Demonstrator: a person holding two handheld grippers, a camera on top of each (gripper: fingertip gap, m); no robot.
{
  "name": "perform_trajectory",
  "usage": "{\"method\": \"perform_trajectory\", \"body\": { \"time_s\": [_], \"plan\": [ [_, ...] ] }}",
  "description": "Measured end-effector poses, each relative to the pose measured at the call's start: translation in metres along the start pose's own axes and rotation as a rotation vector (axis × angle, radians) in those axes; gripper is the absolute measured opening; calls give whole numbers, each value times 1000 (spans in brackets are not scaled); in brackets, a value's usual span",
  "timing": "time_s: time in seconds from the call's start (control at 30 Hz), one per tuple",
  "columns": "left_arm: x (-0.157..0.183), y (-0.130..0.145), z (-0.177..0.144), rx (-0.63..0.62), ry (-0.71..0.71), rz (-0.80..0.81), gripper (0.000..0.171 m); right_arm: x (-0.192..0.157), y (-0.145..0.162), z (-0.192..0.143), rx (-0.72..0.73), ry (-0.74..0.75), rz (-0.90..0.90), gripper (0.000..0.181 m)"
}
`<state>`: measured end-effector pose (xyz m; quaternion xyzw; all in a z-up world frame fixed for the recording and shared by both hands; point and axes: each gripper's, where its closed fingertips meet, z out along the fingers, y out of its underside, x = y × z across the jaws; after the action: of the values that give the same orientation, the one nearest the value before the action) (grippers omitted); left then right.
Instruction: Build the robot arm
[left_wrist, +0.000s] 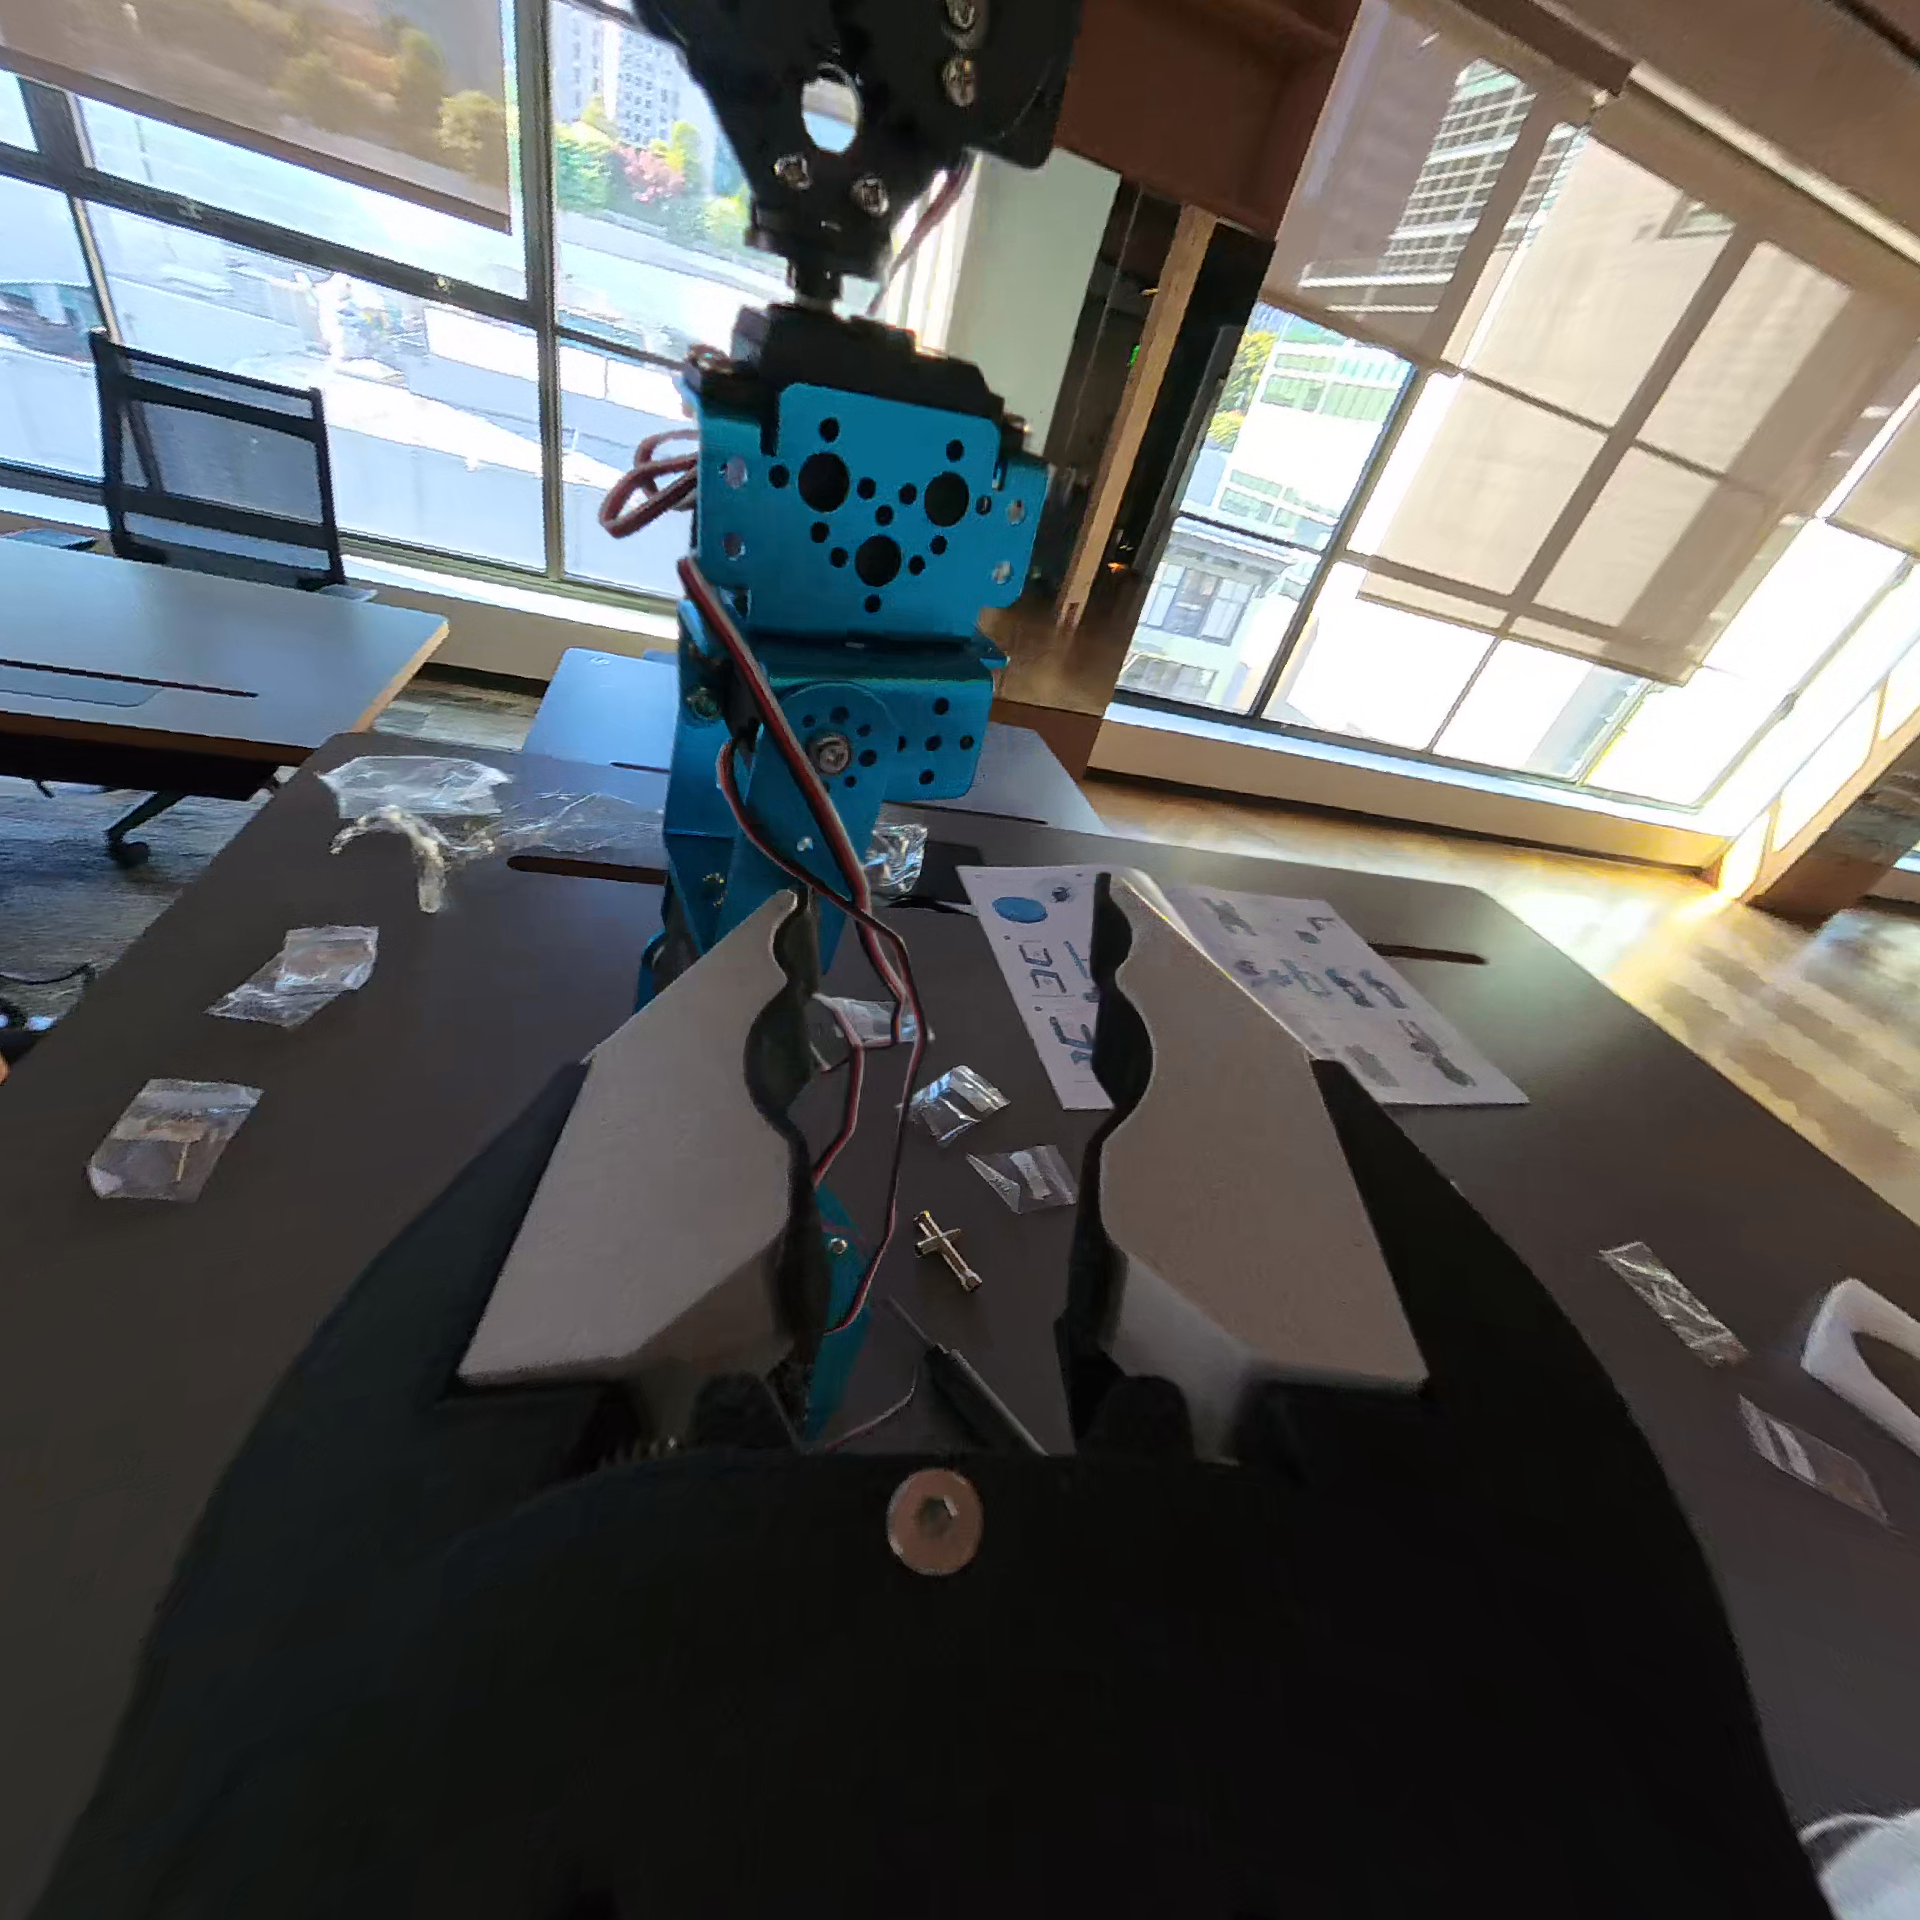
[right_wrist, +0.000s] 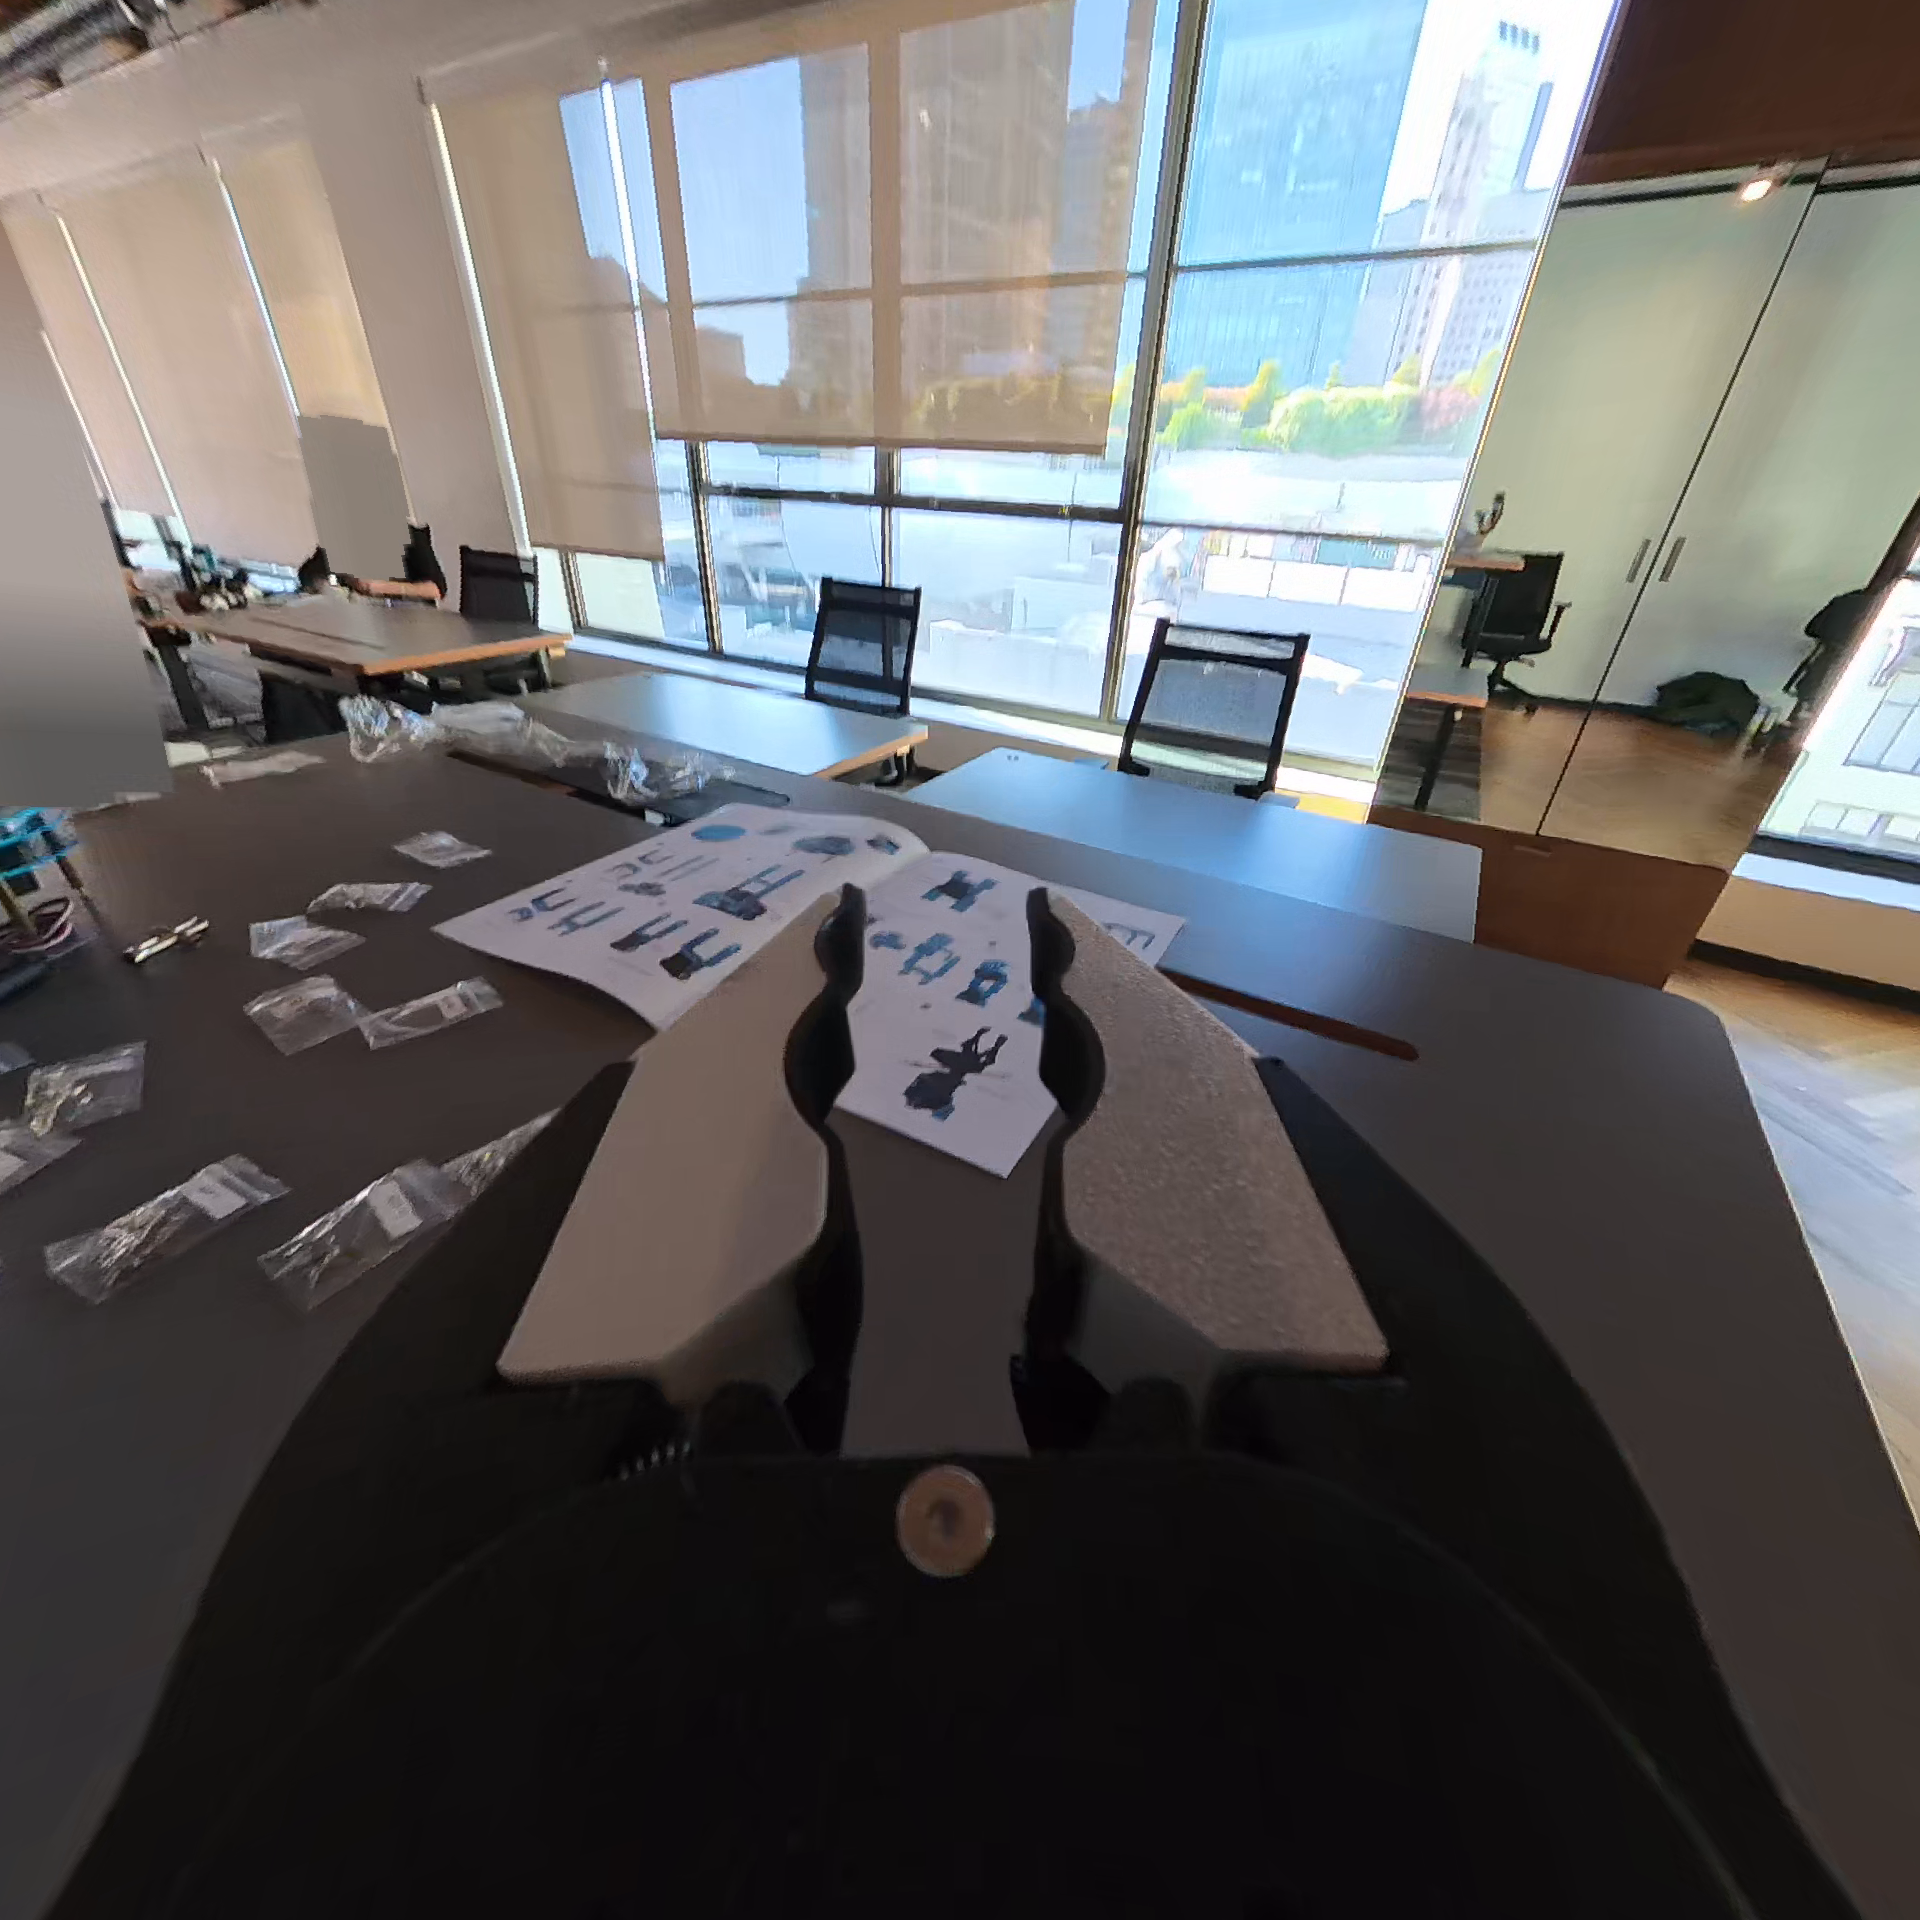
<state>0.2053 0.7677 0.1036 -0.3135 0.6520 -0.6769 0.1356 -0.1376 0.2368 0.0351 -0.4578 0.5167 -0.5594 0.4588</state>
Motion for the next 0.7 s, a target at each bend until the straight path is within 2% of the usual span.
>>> {"method": "perform_trajectory", "body": {
  "time_s": [0.17,0.33,0.6,0.7],
  "plan": [
    [-6,3,1,-35,-89,17,50,12,4,10,93,58,-28,28],
    [-9,6,0,-47,-111,-25,51,9,21,18,3,78,-107,28],
    [-14,7,-6,-81,-190,17,52,-12,21,22,-7,161,-382,28],
    [-14,5,-8,-74,-211,21,52,-17,21,22,7,163,-393,25]
  ]
}}
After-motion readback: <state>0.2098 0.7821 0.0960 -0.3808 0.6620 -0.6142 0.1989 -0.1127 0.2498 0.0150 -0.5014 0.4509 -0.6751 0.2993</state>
